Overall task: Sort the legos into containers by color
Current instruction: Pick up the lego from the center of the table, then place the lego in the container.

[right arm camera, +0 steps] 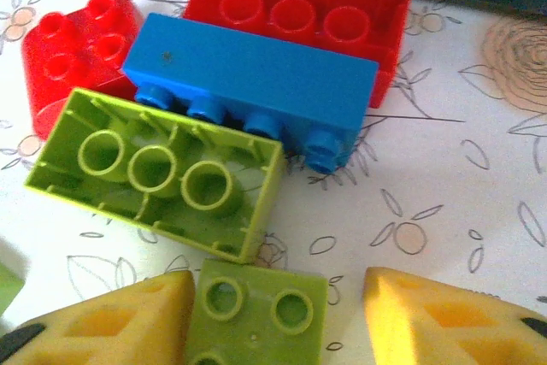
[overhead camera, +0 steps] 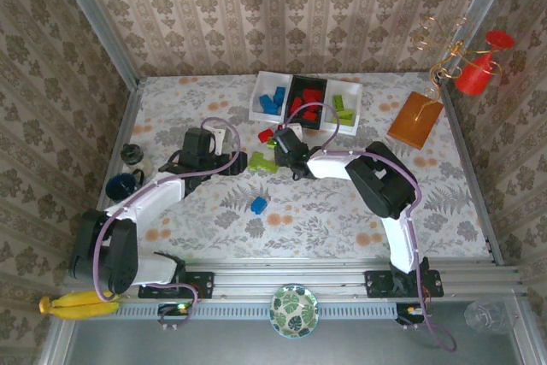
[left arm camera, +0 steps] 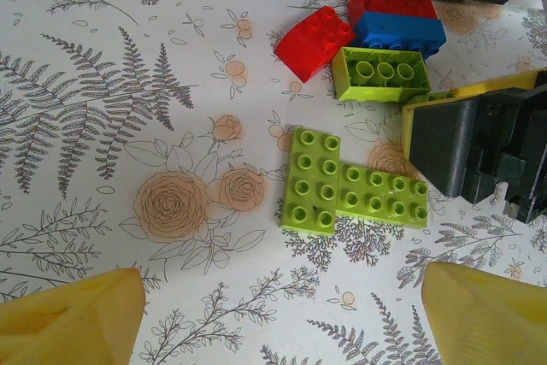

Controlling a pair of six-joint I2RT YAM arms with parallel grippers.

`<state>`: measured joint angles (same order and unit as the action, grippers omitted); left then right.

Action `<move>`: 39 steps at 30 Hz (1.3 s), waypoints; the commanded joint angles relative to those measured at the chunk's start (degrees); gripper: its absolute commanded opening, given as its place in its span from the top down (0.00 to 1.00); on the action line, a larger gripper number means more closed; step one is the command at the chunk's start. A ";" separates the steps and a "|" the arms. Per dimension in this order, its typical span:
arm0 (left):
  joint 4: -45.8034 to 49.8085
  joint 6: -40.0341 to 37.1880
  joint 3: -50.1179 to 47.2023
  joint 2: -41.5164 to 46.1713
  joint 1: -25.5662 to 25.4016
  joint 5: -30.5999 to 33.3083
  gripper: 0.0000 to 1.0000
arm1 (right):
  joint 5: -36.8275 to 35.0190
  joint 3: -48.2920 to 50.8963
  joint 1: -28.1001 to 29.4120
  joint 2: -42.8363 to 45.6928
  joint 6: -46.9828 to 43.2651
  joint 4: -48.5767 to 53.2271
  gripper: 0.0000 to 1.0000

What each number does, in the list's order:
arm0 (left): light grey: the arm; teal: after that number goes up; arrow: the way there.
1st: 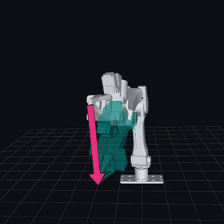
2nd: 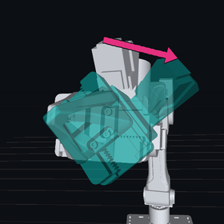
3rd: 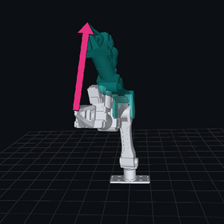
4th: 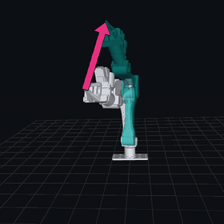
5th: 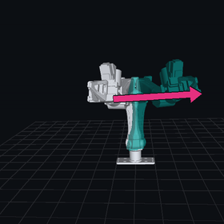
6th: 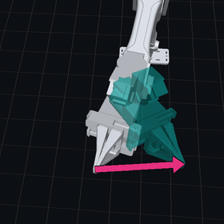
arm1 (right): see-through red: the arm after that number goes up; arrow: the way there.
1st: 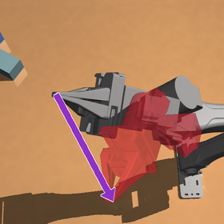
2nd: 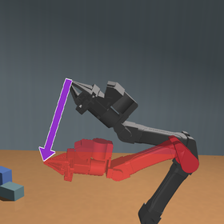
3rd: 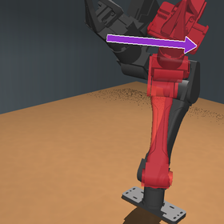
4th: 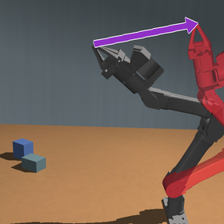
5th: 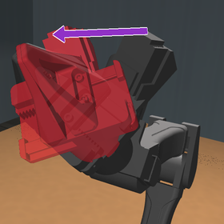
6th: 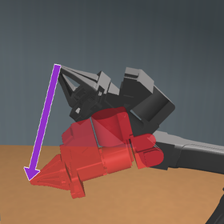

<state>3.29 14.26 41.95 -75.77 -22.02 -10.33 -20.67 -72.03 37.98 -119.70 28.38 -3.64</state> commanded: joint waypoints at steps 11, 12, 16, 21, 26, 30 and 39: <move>-0.81 0.94 -0.47 0.36 0.40 -0.48 0.15 | -3.63 14.99 -2.37 17.39 -1.73 -7.33 0.68; -0.97 1.10 -0.39 0.32 0.40 -0.65 0.15 | -3.37 16.21 -3.39 19.71 -2.14 -8.12 0.69; -2.12 2.06 -0.32 0.19 0.40 -1.45 0.15 | -2.46 16.49 -8.35 23.98 -3.71 -9.67 0.71; -2.73 3.45 0.56 -0.54 0.44 -2.20 0.15 | -1.18 10.56 -15.22 20.06 -3.98 -10.08 0.71; -5.93 7.14 2.16 -2.03 0.43 -3.47 0.15 | 0.81 1.11 -20.61 10.84 -1.89 -9.21 0.66; -7.58 8.14 6.48 -5.88 0.58 -2.35 0.15 | 4.34 -6.23 -23.19 5.39 -0.62 -6.29 0.42; -5.45 3.74 24.09 -24.62 3.59 3.82 0.20 | 7.18 5.58 -23.48 17.07 -3.38 -10.04 0.26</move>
<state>-2.39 20.05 61.80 -96.12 -19.49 -8.88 -15.40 -69.25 14.15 -108.01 25.52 -12.29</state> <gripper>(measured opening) 0.807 0.733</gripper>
